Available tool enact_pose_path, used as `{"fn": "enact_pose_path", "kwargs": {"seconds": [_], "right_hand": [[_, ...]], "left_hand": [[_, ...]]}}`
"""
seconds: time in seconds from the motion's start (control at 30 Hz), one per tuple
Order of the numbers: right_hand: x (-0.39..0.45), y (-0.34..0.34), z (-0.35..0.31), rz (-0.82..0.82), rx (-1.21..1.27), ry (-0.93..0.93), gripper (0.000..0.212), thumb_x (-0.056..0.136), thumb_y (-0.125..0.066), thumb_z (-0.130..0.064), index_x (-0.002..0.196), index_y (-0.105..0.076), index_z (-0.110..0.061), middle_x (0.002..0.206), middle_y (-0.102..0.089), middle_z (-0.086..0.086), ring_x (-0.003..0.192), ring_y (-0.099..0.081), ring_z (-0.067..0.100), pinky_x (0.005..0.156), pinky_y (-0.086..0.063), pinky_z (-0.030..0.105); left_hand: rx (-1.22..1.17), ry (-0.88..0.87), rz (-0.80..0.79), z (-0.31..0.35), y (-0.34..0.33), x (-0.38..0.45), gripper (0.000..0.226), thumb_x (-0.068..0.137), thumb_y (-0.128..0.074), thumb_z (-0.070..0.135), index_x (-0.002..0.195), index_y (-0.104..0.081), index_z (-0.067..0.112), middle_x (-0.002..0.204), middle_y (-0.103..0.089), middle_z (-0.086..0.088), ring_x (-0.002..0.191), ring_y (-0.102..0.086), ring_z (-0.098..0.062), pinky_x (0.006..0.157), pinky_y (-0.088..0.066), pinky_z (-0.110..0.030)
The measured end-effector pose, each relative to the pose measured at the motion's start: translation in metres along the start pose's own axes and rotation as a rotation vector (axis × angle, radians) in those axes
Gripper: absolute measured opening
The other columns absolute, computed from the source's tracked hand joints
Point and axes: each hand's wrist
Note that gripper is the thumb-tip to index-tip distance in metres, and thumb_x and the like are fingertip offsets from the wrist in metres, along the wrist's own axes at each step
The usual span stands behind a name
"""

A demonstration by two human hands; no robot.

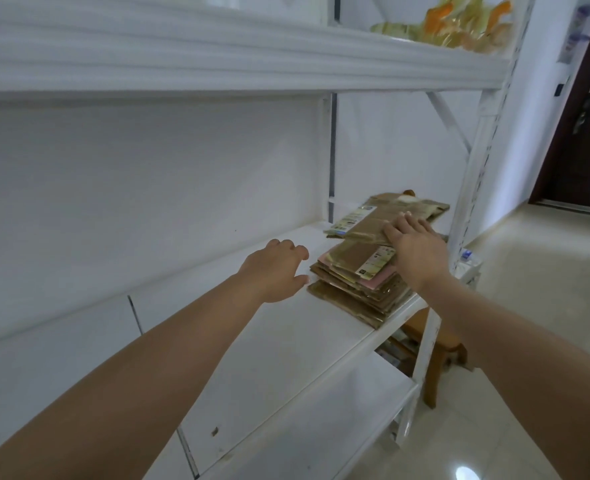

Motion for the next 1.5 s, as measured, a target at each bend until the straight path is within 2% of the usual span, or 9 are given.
{"fn": "enact_pose_path", "kwargs": {"seconds": [0.23, 0.37, 0.5, 0.57, 0.7, 0.9, 1.07, 1.3, 1.5], "right_hand": [[-0.012, 0.059, -0.031, 0.282, 0.137, 0.156, 0.063, 0.073, -0.072, 0.010, 0.133, -0.056, -0.002, 0.133, -0.057, 0.024, 0.126, -0.053, 0.039, 0.109, -0.036, 0.050], [-0.033, 0.077, -0.057, 0.376, 0.157, 0.311, 0.060, 0.063, -0.085, -0.001, 0.121, -0.067, -0.004, 0.118, -0.066, 0.023, 0.109, -0.065, 0.038, 0.097, -0.046, 0.054], [-0.059, 0.082, -0.077, 0.377, 0.135, 0.440, 0.050, 0.072, -0.084, -0.013, 0.120, -0.070, -0.012, 0.117, -0.070, 0.013, 0.108, -0.067, 0.031, 0.095, -0.050, 0.049], [-0.069, 0.082, -0.082, 0.310, 0.118, 0.506, 0.052, 0.080, -0.078, -0.033, 0.126, -0.066, -0.013, 0.121, -0.069, 0.010, 0.112, -0.065, 0.028, 0.096, -0.050, 0.048], [-0.088, 0.088, -0.086, -0.021, 0.212, 0.459, 0.089, 0.083, -0.029, -0.076, 0.142, -0.049, -0.011, 0.139, -0.056, 0.008, 0.131, -0.050, 0.028, 0.111, -0.032, 0.046], [-0.077, 0.090, -0.095, -0.190, 0.666, -0.026, 0.055, 0.098, -0.039, -0.051, 0.129, -0.045, -0.006, 0.128, -0.055, 0.016, 0.120, -0.050, 0.035, 0.098, -0.043, 0.046], [-0.078, 0.101, -0.137, -0.335, 1.320, -0.250, 0.070, 0.094, -0.035, -0.061, 0.141, -0.033, -0.009, 0.124, -0.048, 0.000, 0.115, -0.048, 0.017, 0.094, -0.038, 0.032], [-0.117, 0.105, -0.194, -0.454, 1.473, -0.195, 0.068, 0.087, -0.034, -0.071, 0.127, -0.038, -0.016, 0.117, -0.053, -0.005, 0.109, -0.051, 0.013, 0.095, -0.040, 0.033], [-0.139, 0.122, -0.252, -0.546, 1.550, -0.031, 0.074, 0.077, -0.033, -0.075, 0.123, -0.036, -0.017, 0.110, -0.053, -0.011, 0.112, -0.055, 0.012, 0.099, -0.045, 0.036]], "left_hand": [[-0.190, 0.090, 0.026, 0.004, 0.032, -0.017, 0.056, 0.100, -0.028, 0.054, 0.137, -0.049, 0.017, 0.137, -0.052, -0.006, 0.125, -0.045, -0.024, 0.098, -0.044, -0.042], [-0.691, 0.241, 0.148, 0.000, 0.044, -0.037, 0.059, 0.101, -0.023, 0.055, 0.129, -0.054, 0.014, 0.112, -0.064, -0.007, 0.100, -0.057, -0.022, 0.085, -0.045, -0.034], [-1.139, 0.399, 0.295, -0.001, 0.046, -0.054, 0.036, 0.102, -0.045, 0.034, 0.126, -0.059, 0.010, 0.108, -0.067, -0.006, 0.098, -0.065, -0.022, 0.086, -0.054, -0.039], [-1.258, 0.438, 0.281, -0.005, 0.046, -0.062, 0.031, 0.101, -0.050, 0.024, 0.125, -0.060, 0.008, 0.113, -0.067, -0.009, 0.089, -0.065, -0.020, 0.078, -0.055, -0.033], [-1.261, 0.499, 0.298, -0.029, 0.048, -0.088, 0.025, 0.100, -0.053, 0.020, 0.119, -0.061, 0.006, 0.114, -0.068, -0.012, 0.094, -0.066, -0.027, 0.083, -0.057, -0.041], [-1.345, 0.454, 0.317, -0.063, 0.057, -0.165, 0.013, 0.099, -0.055, 0.024, 0.105, -0.063, 0.016, 0.106, -0.071, 0.002, 0.092, -0.066, -0.016, 0.079, -0.058, -0.035], [-1.332, 0.471, 0.314, -0.073, 0.060, -0.222, 0.024, 0.098, -0.054, 0.028, 0.114, -0.062, 0.012, 0.109, -0.072, 0.004, 0.091, -0.065, -0.010, 0.080, -0.056, -0.035], [-1.305, 0.623, 0.414, -0.058, 0.037, -0.287, 0.016, 0.096, -0.053, 0.041, 0.104, -0.064, 0.031, 0.099, -0.071, 0.017, 0.086, -0.065, 0.003, 0.080, -0.057, -0.032], [-1.212, 0.745, 0.479, -0.066, 0.042, -0.346, 0.018, 0.097, -0.053, 0.039, 0.107, -0.064, 0.029, 0.106, -0.069, 0.007, 0.093, -0.061, -0.010, 0.084, -0.056, -0.032]]}}
Point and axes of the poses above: each hand's wrist, its own x-axis towards the middle knuckle, its own y-axis out of the back of the hand, z = x × y
